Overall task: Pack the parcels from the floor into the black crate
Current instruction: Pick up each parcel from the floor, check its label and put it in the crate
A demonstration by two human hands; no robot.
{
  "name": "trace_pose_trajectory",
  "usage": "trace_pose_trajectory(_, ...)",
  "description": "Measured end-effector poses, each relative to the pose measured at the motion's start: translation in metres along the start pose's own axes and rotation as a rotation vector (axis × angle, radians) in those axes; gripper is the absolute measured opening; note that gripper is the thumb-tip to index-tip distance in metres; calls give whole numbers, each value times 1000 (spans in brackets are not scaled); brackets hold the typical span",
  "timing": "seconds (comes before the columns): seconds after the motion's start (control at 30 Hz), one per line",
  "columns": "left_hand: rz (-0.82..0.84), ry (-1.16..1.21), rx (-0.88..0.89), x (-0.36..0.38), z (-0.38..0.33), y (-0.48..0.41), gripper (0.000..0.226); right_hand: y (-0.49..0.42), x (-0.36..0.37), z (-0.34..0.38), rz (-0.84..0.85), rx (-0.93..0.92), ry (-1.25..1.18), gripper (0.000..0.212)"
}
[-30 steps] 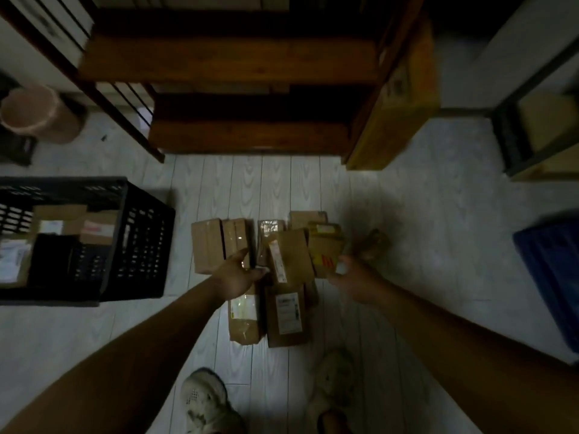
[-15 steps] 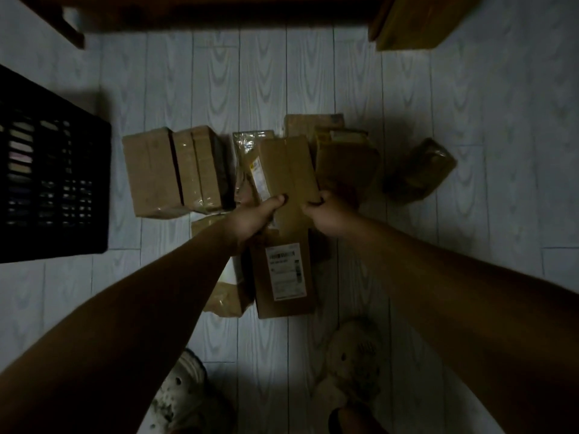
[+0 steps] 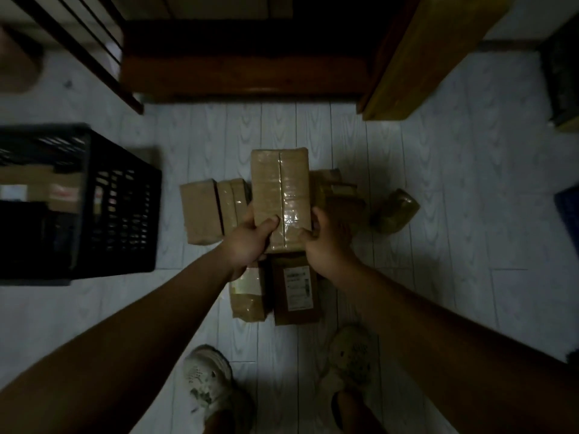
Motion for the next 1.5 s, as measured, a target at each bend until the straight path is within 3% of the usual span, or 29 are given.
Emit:
trace_pose_trajectory(0.2, 57, -71, 92, -42, -97, 156, 43, 152, -16, 123, -115, -83, -61, 46)
trace_pose_trajectory(0.4, 136, -138, 311, -83, -187, 312, 52, 284, -19, 229, -273, -198, -219, 46)
trace_pose_trajectory(0.57, 100, -214, 498, -105, -234, 411, 43, 361, -36, 287, -405, -343, -165, 40)
trace_pose_trajectory(0.73, 25, -101, 598, -119, -250, 477, 58, 411, -56, 315, -370, -380, -265, 52)
trace_pose_trajectory(0.87, -45, 62, 482, -129, -241, 518, 91, 445, -55, 324, -295, -466, -218, 44)
trace_pose_trajectory(0.93, -100, 98, 514, -135, -238, 531, 84, 462, -50, 328, -272, -472, -151, 46)
trace_pose_trajectory(1.03, -151, -3, 611, -145, -239, 556, 66, 484, -42, 337, -254, -454, -91, 71)
trace_pose_trajectory(1.13, -157, -10, 711, -166, -246, 581, 67, 497, -33, 353, -246, -520, -88, 76)
trace_pose_trajectory(1.27, -107, 83, 811, -218, -251, 613, 67, 509, -3, 388, -200, -611, -150, 65)
trace_pose_trajectory(1.4, -10, 103, 751, -288, -239, 632, 70, 522, 59, 429, -104, -679, -256, 52)
trace_pose_trajectory(1.5, -46, 100, 741, -349, -227, 640, 73, 529, 114, 455, -51, -677, -279, 44)
Point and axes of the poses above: each hand's wrist, its own y-axis away from the middle knuckle, its own x-axis out of the palm, z = x × y, the point moved 2 cm from there along -y, towards the middle knuckle, and after that the axes turned 11 degrees about y, right-handed, at the moved point
